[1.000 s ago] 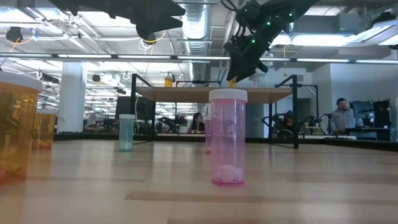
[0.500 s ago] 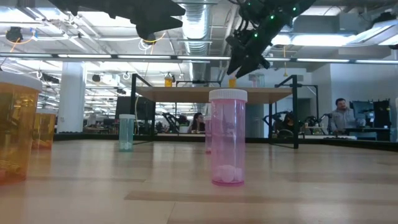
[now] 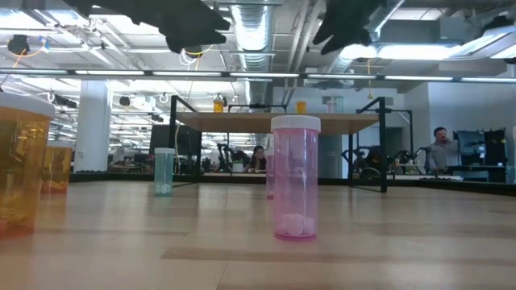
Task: Pick and place medicine bottles onto shelf by color
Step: Put the top pink small pill bottle on the shelf
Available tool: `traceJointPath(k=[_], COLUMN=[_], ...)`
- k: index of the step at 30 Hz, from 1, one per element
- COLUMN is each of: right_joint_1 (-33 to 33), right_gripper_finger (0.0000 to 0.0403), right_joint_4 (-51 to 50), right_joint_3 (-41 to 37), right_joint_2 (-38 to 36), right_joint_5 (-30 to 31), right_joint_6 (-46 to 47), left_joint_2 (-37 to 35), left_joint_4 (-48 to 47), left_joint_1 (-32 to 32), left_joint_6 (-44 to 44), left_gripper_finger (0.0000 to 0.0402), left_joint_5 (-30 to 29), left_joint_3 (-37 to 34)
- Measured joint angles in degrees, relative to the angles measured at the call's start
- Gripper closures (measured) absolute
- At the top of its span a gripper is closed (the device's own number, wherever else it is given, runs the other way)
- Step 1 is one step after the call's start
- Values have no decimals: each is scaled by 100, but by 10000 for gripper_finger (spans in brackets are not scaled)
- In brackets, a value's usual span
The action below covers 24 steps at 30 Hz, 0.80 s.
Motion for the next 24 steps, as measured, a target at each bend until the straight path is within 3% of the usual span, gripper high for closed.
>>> traceJointPath(k=[8, 13, 18, 24], right_joint_1=[2356, 3550, 4144, 4068], right_gripper_finger=[182, 182, 182, 182], right_joint_4=[-297, 896, 2576, 2983], right_joint_3=[-720, -1648, -2319, -2557], right_joint_2=[3, 346, 817, 1376], right_joint_5=[1319, 1631, 1730, 1772], right_joint_6=[941, 1520, 1618, 1517], left_joint_2=[-132, -46, 47, 88], left_joint_4=[-190, -57, 19, 68], left_joint_1=[-128, -141, -140, -140], left_joint_6=[-44, -57, -82, -31], left_gripper_finger=[173, 173, 173, 173], left_joint_5=[-8, 16, 112, 112], left_joint_3=[2, 3, 9, 2])
